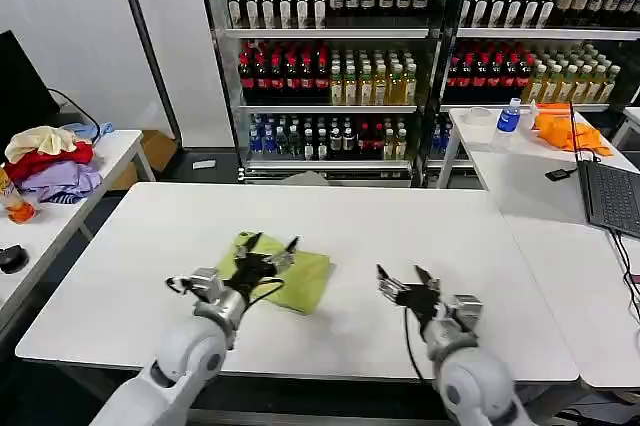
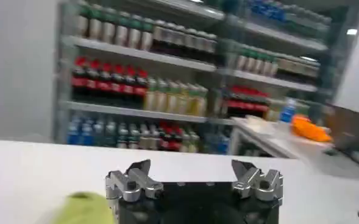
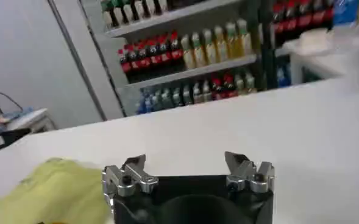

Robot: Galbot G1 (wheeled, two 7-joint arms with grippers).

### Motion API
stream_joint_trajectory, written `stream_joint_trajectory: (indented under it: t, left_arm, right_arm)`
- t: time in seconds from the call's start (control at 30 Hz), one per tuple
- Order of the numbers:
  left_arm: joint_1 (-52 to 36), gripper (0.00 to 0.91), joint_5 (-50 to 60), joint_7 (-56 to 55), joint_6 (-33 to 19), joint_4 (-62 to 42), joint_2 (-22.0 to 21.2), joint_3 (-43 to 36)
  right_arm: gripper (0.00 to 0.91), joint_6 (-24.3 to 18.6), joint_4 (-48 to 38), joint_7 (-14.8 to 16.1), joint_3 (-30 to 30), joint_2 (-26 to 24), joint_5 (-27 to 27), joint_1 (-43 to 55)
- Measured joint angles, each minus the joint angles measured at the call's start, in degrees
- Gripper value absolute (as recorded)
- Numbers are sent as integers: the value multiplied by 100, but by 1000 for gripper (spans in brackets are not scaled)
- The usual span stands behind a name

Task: Fold and organize the clothes.

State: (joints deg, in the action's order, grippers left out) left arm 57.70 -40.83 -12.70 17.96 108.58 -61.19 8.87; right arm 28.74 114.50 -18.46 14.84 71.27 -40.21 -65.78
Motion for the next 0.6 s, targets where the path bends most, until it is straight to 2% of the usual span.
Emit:
stream_joint_trajectory:
  t: [0.17, 0.43, 0.47, 0.5, 0.53, 0.57, 0.6]
  left_arm:
    - [270, 907, -11, -100, -92, 53, 120, 393]
    - [523, 907, -32, -195, -170, 50, 163, 782]
    - [538, 907, -32, -201, -175, 47, 163, 805]
    - [551, 907, -33, -207, -181, 46, 163, 823]
    - [563, 907, -32, -213, -186, 44, 163, 842]
    - [573, 907, -28, -218, -189, 44, 161, 858]
    - [583, 907, -25, -222, -191, 44, 160, 874]
  right_arm:
    - [907, -17, -601, -351, -488, 353, -506, 632]
    - [887, -15, -1452, -755, -941, 916, -1102, 1385]
    - [806, -15, -1533, -794, -968, 977, -1144, 1453]
    - [474, -15, -1630, -841, -995, 1049, -1192, 1522]
    - [262, -15, -1715, -884, -1017, 1109, -1229, 1575]
    - [10, -18, -1794, -923, -1039, 1166, -1261, 1628]
    - [0, -25, -1877, -964, -1062, 1230, -1291, 1687]
